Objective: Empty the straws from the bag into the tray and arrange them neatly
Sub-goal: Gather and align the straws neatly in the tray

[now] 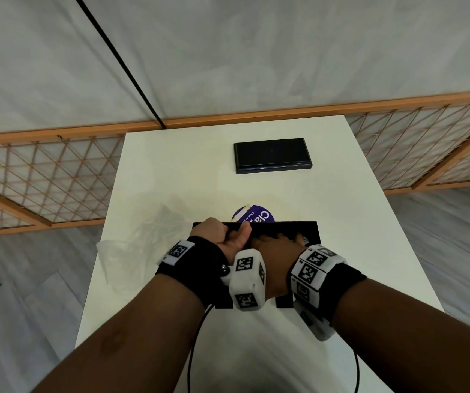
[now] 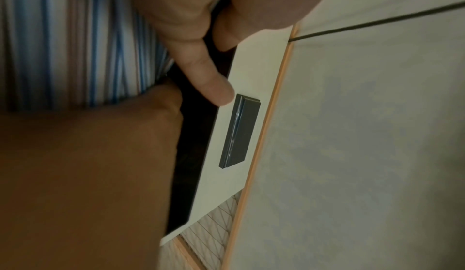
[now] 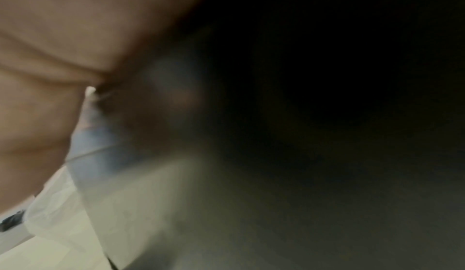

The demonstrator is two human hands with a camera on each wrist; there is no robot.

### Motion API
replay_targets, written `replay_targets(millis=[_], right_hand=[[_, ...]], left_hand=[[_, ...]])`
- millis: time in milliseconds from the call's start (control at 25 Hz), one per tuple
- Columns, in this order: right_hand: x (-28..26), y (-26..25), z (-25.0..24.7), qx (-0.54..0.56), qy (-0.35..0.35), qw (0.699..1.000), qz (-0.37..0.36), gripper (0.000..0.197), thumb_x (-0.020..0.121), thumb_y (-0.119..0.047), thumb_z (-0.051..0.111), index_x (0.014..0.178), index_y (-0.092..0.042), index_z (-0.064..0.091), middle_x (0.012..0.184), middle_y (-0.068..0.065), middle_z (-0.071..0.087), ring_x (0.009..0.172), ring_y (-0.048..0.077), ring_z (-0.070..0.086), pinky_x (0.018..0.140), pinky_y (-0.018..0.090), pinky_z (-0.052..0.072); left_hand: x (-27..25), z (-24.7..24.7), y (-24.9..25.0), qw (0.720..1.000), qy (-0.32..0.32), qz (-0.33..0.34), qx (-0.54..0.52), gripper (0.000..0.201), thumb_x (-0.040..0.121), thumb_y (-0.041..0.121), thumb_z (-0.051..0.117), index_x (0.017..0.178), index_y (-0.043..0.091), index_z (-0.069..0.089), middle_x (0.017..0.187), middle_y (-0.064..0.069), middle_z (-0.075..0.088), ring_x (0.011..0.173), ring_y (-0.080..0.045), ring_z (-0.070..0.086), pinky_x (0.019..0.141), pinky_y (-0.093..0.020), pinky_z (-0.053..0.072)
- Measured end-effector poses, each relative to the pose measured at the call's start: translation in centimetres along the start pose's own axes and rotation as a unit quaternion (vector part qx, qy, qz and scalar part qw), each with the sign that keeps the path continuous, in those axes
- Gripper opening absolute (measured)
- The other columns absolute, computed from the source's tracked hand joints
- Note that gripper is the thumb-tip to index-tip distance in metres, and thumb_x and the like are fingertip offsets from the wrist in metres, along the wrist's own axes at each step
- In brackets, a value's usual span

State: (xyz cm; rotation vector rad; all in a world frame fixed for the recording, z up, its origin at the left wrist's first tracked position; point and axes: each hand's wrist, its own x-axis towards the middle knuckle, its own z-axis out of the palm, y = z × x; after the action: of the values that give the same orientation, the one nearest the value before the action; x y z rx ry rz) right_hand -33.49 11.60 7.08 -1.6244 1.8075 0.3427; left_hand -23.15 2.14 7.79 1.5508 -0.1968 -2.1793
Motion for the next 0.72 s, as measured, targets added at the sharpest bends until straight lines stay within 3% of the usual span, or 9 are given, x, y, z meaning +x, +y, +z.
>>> replay_targets(millis=[40,120,160,240,280,360,520,600,720], right_hand=[[0.1,0.1,0.0,0.002,0.001,1.0,-0.002,0.112,0.049,-0.071,0.078,0.144,-0.038,0.029,0.144,-0.006,0.043,0.132,0.028,0.042,0.104,0.061,0.031],[0.1,0.3,-0.1,0.016,0.009,1.0,0.009,0.111,0.048,-0.07,0.08,0.142,-0.038,0.031,0.142,-0.006,0.045,0.129,0.028,0.045,0.103,0.058,0.032],[0.0,0.4,-0.1,0.022,0.015,1.0,0.016,0.109,0.049,-0.069,0.08,0.141,-0.036,0.033,0.14,-0.006,0.047,0.128,0.027,0.047,0.103,0.056,0.033],[-0.3,0.5,0.0,0.033,0.023,0.999,0.017,0.106,0.048,-0.07,0.081,0.138,-0.035,0.036,0.137,-0.007,0.051,0.127,0.025,0.05,0.102,0.055,0.034],[-0.3,0.5,0.1,0.038,0.024,0.999,0.014,0.104,0.047,-0.072,0.08,0.135,-0.035,0.038,0.135,-0.008,0.053,0.126,0.024,0.051,0.102,0.055,0.035],[-0.4,0.5,0.0,0.042,0.021,0.999,0.013,0.097,0.046,-0.074,0.078,0.128,-0.035,0.043,0.129,-0.01,0.056,0.122,0.022,0.054,0.101,0.055,0.036],[-0.7,0.4,0.2,0.042,0.016,0.999,0.021,0.093,0.046,-0.077,0.075,0.124,-0.037,0.043,0.122,-0.013,0.058,0.115,0.02,0.056,0.101,0.051,0.036],[-0.6,0.5,0.3,0.038,0.013,0.999,0.02,0.097,0.046,-0.079,0.074,0.128,-0.04,0.04,0.125,-0.014,0.056,0.117,0.02,0.054,0.103,0.055,0.033],[-0.4,0.4,0.3,0.032,0.009,0.999,0.02,0.101,0.046,-0.081,0.072,0.133,-0.041,0.038,0.129,-0.014,0.053,0.121,0.02,0.051,0.103,0.057,0.03]], left_hand=[[-0.2,0.0,0.0,1.0,-0.003,0.0,0.016,0.026,0.104,-0.004,0.032,0.117,-0.017,0.052,0.108,-0.026,0.063,0.11,-0.037,0.062,0.089,-0.041,0.058],[-0.7,0.0,0.1,0.999,0.007,0.015,0.036,0.024,0.105,-0.001,0.031,0.109,-0.012,0.052,0.097,-0.024,0.063,0.114,-0.037,0.064,0.08,-0.04,0.058],[-0.8,0.0,0.1,0.999,0.024,0.021,0.042,0.024,0.106,0.0,0.03,0.11,-0.01,0.052,0.09,-0.022,0.061,0.102,-0.038,0.07,0.073,-0.037,0.057],[-0.9,-0.2,-0.2,0.994,0.063,0.047,0.081,0.023,0.106,0.002,0.03,0.115,-0.004,0.05,0.083,-0.02,0.058,0.06,-0.033,0.071,0.048,-0.031,0.056],[-1.4,-0.3,-0.4,0.99,0.068,0.062,0.107,0.02,0.105,0.002,0.03,0.11,-0.003,0.049,0.081,-0.019,0.058,0.047,-0.028,0.068,0.038,-0.028,0.053],[-2.3,-0.8,-0.9,0.978,0.075,0.105,0.162,0.021,0.105,0.003,0.033,0.092,-0.003,0.05,0.077,-0.018,0.059,0.037,-0.022,0.064,0.032,-0.025,0.049],[-3.7,-2.8,-0.4,0.913,0.095,0.227,0.326,0.016,0.101,0.003,0.047,0.087,0.0,0.055,0.066,-0.017,0.066,0.04,-0.024,0.065,0.039,-0.025,0.05],[-4.2,-3.9,0.8,0.877,0.092,0.24,0.406,0.017,0.098,0.004,0.055,0.082,0.001,0.061,0.058,-0.014,0.068,0.041,-0.025,0.064,0.041,-0.026,0.049],[-4.9,-4.7,2.1,0.795,0.088,0.245,0.547,0.023,0.093,0.008,0.058,0.072,0.005,0.068,0.052,-0.01,0.069,0.039,-0.021,0.06,0.038,-0.022,0.043]])
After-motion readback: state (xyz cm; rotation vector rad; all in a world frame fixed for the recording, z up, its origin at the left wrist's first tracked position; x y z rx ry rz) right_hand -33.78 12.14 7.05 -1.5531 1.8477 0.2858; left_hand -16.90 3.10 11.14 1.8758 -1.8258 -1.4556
